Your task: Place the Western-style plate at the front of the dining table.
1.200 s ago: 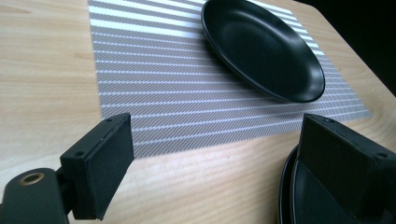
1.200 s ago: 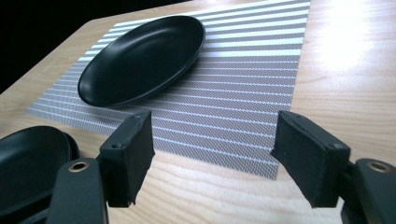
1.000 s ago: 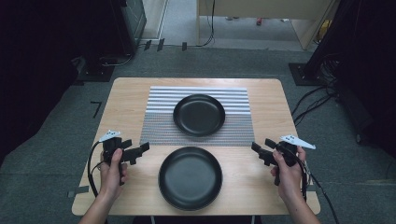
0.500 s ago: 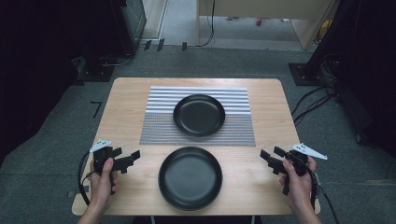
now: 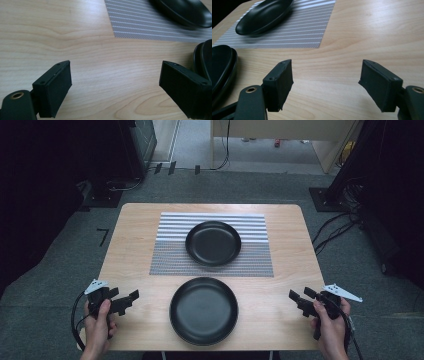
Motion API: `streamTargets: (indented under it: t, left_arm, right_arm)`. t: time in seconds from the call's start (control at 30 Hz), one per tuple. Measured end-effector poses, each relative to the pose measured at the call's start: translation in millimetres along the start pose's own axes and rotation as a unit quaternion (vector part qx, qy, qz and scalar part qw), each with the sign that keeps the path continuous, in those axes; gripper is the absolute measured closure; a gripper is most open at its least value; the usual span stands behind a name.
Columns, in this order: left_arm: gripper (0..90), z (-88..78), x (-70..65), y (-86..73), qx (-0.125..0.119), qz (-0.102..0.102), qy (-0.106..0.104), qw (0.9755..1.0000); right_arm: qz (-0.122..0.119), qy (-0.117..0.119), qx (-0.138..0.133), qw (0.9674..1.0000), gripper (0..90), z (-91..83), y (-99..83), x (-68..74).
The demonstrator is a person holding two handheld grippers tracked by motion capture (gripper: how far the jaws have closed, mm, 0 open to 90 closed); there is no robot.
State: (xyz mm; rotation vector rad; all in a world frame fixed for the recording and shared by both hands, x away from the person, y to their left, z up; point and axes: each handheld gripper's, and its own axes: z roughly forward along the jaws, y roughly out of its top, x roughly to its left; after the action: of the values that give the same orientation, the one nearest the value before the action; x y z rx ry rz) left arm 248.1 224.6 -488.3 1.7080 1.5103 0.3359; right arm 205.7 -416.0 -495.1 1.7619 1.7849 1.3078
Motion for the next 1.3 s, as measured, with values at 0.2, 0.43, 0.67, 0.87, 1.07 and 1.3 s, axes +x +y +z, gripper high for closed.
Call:
streamTargets:
  t: [0.2,0.43,0.67,0.87,1.07,1.3]
  left_arm:
    - [10.5,-2.9,6.2,-11.8,0.010,0.010,0.019,0.9997]
    - [10.7,-2.6,11.1,-21.3,0.016,0.024,0.050,0.9983]
    - [11.1,-3.1,14.2,-27.5,0.021,0.042,0.081,0.9956]
    - [11.1,-4.4,15.6,-30.0,0.016,0.047,0.089,0.9948]
    - [11.0,-2.4,11.1,-32.5,0.018,0.065,0.106,0.9921]
    - [10.9,-0.2,5.4,-36.1,0.021,0.090,0.126,0.9877]
  right_arm:
    - [0.009,-0.016,0.008,0.9998,25.8,-6.8,-10.0,-12.6]
    - [0.003,-0.056,0.018,0.9983,25.6,-8.7,-20.4,-27.8]
    - [-0.024,-0.094,0.028,0.9949,24.9,-7.2,-24.5,-30.1]
    - [-0.045,-0.118,0.035,0.9914,24.7,-4.7,-25.8,-27.0]
    - [-0.079,-0.146,0.042,0.9853,23.4,-0.5,-28.6,-19.7]
    - [-0.093,-0.159,0.047,0.9818,21.3,2.5,-29.7,-15.5]
